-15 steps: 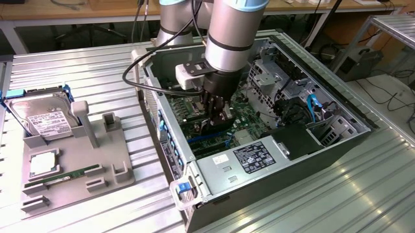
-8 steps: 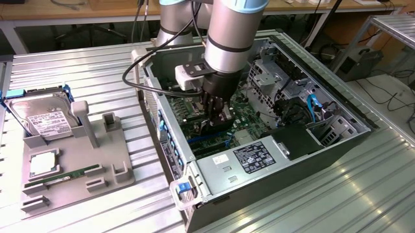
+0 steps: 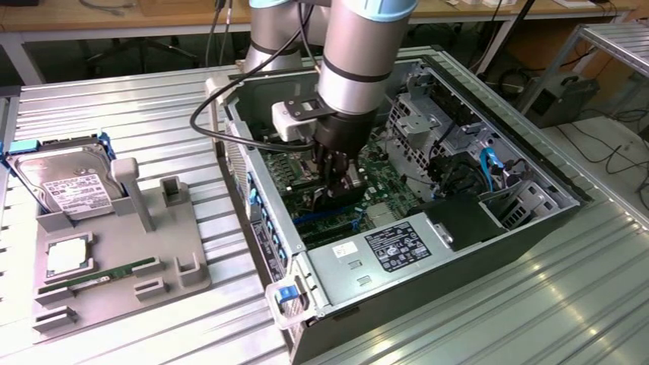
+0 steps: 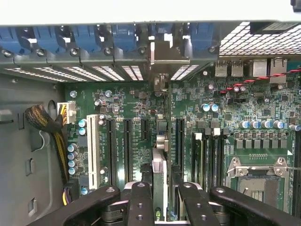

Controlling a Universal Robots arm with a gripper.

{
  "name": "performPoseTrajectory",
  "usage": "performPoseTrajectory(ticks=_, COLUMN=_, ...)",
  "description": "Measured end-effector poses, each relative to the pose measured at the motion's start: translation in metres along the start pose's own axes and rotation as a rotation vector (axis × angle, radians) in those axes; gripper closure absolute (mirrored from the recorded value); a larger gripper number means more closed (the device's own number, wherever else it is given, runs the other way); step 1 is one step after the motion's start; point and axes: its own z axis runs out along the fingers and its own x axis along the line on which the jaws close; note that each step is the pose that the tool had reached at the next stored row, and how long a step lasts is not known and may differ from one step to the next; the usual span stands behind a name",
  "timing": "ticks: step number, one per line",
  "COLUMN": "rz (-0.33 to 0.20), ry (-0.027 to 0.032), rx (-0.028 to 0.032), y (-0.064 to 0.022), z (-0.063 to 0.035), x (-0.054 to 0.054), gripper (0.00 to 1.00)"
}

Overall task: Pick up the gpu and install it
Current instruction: 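Insert the gpu into the slot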

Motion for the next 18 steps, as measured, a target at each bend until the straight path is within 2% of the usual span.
performPoseTrajectory(ticks=5, rz=0.009, ry=-0.0003, rx=-0.0001, y=0.0034, z=0.0011, x=-0.0001, gripper=0.74)
performPoseTrajectory(ticks=18, rz=0.021, ry=-0.0003, rx=-0.0004, y=0.004, z=0.0038, x=-0.0001, gripper=0.74)
